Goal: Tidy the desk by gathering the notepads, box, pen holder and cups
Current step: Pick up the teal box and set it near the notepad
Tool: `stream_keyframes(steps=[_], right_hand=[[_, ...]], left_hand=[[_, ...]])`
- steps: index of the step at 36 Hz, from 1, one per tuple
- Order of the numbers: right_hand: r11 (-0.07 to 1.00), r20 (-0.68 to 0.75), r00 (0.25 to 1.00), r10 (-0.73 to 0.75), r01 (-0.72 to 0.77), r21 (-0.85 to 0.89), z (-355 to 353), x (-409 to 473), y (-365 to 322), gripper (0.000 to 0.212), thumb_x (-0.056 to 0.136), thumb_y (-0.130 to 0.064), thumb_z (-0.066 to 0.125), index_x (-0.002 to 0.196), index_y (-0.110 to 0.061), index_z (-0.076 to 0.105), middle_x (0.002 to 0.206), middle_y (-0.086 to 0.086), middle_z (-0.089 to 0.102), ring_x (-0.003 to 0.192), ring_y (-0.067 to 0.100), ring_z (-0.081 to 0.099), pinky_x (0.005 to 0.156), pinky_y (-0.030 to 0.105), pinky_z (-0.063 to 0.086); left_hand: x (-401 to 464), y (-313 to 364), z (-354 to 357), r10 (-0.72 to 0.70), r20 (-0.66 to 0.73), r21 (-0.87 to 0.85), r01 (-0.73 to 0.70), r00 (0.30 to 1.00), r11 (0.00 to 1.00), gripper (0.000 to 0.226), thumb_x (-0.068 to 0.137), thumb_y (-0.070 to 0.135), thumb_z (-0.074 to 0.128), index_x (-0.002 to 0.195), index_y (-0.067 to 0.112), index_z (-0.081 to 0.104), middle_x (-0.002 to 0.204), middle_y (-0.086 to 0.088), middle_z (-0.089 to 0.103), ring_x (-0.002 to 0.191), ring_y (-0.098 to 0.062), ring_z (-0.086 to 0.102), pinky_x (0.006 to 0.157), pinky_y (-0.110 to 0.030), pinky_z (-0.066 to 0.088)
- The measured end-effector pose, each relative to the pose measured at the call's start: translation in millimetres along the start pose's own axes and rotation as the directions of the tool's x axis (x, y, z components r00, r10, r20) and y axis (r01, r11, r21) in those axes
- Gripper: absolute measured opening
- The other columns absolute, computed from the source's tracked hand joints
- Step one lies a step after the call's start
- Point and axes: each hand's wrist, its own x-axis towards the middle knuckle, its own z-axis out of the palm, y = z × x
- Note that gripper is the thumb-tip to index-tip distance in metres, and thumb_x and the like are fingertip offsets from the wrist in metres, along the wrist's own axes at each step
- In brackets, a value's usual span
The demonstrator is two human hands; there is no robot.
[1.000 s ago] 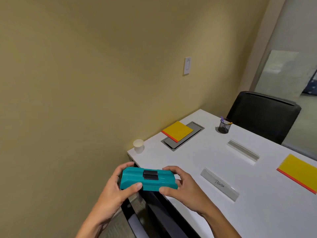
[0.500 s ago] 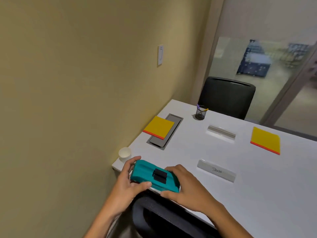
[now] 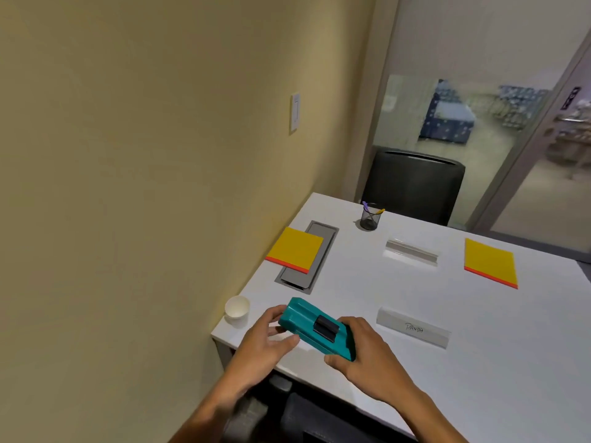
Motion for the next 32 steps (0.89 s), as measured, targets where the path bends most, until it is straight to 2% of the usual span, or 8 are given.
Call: stream_keyframes(steps=[4,8,12,16,18,24,28,32], right_hand=[[0.999,-0.001,1.000,0.026,-0.026,0.025,-1,14,10,0.062,0.084,-0.052,0.073,0.136,-0.037,0.043,0.128,-0.018,0.049,0.110,0.003,0.056,0.082,0.013,0.046],[0.994,0.010,0.997,0.072,-0.073,0.076,2,24,17,0.061,0.084,-0.050,0.074,0.134,-0.038,0.042,0.128,-0.018,0.051,0.111,0.001,0.056,0.075,0.008,0.045],[0.985,0.020,0.992,0.129,-0.130,0.111,7,40,23,0.060,0.082,-0.051,0.074,0.132,-0.038,0.044,0.126,-0.017,0.052,0.109,0.001,0.057,0.077,0.010,0.048],[0.976,-0.006,0.980,0.200,-0.198,0.095,13,63,29,0.060,0.082,-0.051,0.073,0.133,-0.035,0.046,0.126,-0.015,0.052,0.108,0.005,0.058,0.091,0.028,0.054],[0.966,-0.022,0.970,0.242,-0.238,0.104,17,74,30,0.059,0.082,-0.051,0.074,0.132,-0.034,0.046,0.126,-0.014,0.052,0.108,0.007,0.059,0.093,0.032,0.056],[0.934,-0.073,0.937,0.343,-0.331,0.132,30,108,41,0.058,0.084,-0.043,0.076,0.132,-0.034,0.047,0.126,-0.013,0.055,0.110,0.006,0.058,0.086,0.018,0.052],[0.921,-0.115,0.917,0.381,-0.367,0.128,33,133,49,0.054,0.082,-0.030,0.078,0.130,-0.030,0.053,0.121,-0.008,0.057,0.113,0.013,0.056,0.095,0.031,0.052],[0.911,-0.089,0.910,0.404,-0.392,0.125,41,159,58,0.058,0.085,-0.030,0.079,0.135,-0.031,0.049,0.126,-0.010,0.057,0.110,0.007,0.055,0.090,0.020,0.049]], left_hand=[[26,-15,1,0.044,0.004,0.259,-0.044,0.999,0.965,0.065,0.091,0.037,0.068,0.147,0.034,0.034,0.149,0.012,0.042,0.136,-0.006,0.042,0.114,-0.034,0.039],[54,-30,4,0.026,-0.013,0.428,-0.018,1.000,0.904,0.070,0.093,0.043,0.063,0.151,0.036,0.025,0.158,0.011,0.028,0.144,-0.011,0.034,0.115,-0.033,0.031],[93,-48,6,0.013,0.002,0.520,-0.012,1.000,0.854,0.075,0.094,0.046,0.061,0.154,0.035,0.018,0.164,0.008,0.020,0.150,-0.016,0.025,0.119,-0.038,0.029],[140,-67,13,0.009,0.055,0.635,-0.043,0.998,0.772,0.080,0.096,0.047,0.056,0.158,0.025,0.011,0.167,0.002,0.009,0.154,-0.020,0.009,0.123,-0.039,0.020],[162,-79,19,-0.017,0.078,0.672,-0.040,0.997,0.740,0.081,0.097,0.050,0.052,0.159,0.023,0.008,0.168,0.001,0.004,0.155,-0.021,0.004,0.124,-0.039,0.017],[211,-135,40,-0.057,0.301,0.782,-0.212,0.952,0.585,0.085,0.096,0.062,0.041,0.159,0.021,0.000,0.168,-0.001,0.001,0.155,-0.024,0.000,0.126,-0.042,0.011],[234,-160,49,-0.080,0.314,0.831,-0.233,0.946,0.505,0.093,0.095,0.066,0.038,0.158,0.018,-0.011,0.167,-0.008,-0.012,0.153,-0.032,-0.010,0.125,-0.049,0.007],[249,-181,53,-0.088,0.272,0.857,-0.200,0.958,0.475,0.095,0.092,0.073,0.025,0.156,0.015,-0.014,0.166,-0.011,-0.013,0.153,-0.033,-0.014,0.125,-0.051,0.006]])
